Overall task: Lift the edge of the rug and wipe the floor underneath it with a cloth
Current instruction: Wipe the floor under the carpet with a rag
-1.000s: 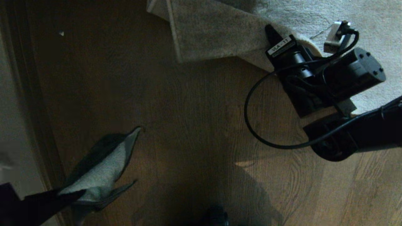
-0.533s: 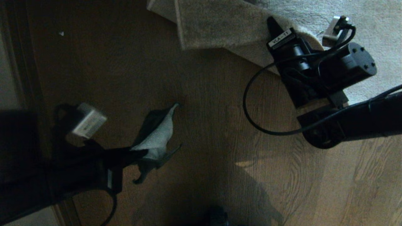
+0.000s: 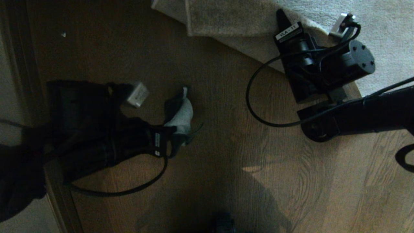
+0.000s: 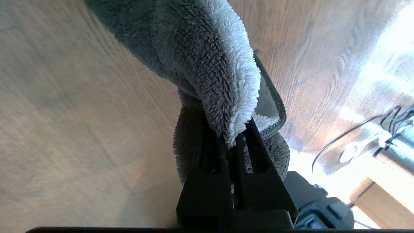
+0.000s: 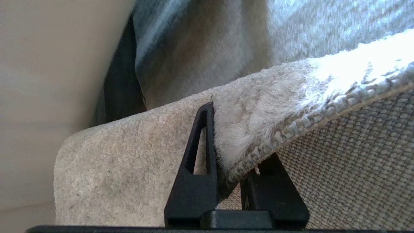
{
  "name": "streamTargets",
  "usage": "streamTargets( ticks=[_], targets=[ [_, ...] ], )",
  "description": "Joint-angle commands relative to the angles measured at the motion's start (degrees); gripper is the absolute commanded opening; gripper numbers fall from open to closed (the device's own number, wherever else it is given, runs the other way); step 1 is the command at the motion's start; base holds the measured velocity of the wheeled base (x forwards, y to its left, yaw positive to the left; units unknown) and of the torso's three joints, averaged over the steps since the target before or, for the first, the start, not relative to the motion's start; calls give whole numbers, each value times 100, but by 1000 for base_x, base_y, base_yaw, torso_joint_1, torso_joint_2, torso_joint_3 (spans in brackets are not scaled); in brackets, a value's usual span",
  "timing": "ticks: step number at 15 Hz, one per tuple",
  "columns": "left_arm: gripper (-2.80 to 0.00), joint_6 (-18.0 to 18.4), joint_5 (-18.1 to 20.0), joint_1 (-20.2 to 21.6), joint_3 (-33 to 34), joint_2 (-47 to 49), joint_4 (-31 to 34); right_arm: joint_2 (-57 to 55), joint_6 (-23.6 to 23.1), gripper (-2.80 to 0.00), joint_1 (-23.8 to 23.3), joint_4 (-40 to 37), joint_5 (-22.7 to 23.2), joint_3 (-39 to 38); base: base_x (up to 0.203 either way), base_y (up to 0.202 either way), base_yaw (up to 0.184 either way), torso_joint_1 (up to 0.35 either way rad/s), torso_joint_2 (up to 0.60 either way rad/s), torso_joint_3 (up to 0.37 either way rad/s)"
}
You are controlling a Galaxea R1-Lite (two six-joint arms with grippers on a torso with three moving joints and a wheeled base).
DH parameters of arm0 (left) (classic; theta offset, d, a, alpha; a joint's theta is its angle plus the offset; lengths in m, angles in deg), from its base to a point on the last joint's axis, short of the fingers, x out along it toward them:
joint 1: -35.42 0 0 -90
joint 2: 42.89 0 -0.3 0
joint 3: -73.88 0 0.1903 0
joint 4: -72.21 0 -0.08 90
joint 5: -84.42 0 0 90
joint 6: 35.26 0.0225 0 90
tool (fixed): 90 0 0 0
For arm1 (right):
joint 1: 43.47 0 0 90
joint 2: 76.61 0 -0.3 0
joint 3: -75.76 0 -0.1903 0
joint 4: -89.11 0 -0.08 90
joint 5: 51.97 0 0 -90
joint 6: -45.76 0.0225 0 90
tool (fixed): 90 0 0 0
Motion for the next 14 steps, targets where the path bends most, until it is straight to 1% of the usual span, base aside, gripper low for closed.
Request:
streamTargets(
  ticks=[1, 3, 5, 8, 10, 12, 14],
  targets=[
    [-280, -136, -13, -55, -180, 389, -26, -37, 9, -280, -18, 269, -20, -61, 0, 0, 0, 0, 0, 0],
    [-280, -341, -16, -101, -422, 707, -27, -80, 12, -280, -45, 269, -17, -44, 0, 0, 0, 0, 0, 0],
    [-280, -449, -20, -114, -707, 1065, -116, -91, 21, -280, -50, 269, -17, -26, 0, 0, 0, 0, 0, 0],
    [-280, -491, -25, -124, -1231, 1676, -528, -114, 5, -280, -98, 269, -17, -33, 0, 0, 0, 0, 0, 0],
    [-280, -506, -25, -188, -1571, 1925, -581, -163, -6, -280, -134, 269, -17, -26, 0, 0, 0, 0, 0, 0],
    [-280, -610, -38, -340, -1796, 2094, -574, -194, -14, -280, -143, 269, -17, -26, 0, 0, 0, 0, 0, 0],
    [-280, -647, -135, -371, -1976, 2221, -572, -232, -22, -280, -159, 269, -17, -26, 0, 0, 0, 0, 0, 0]
  ],
)
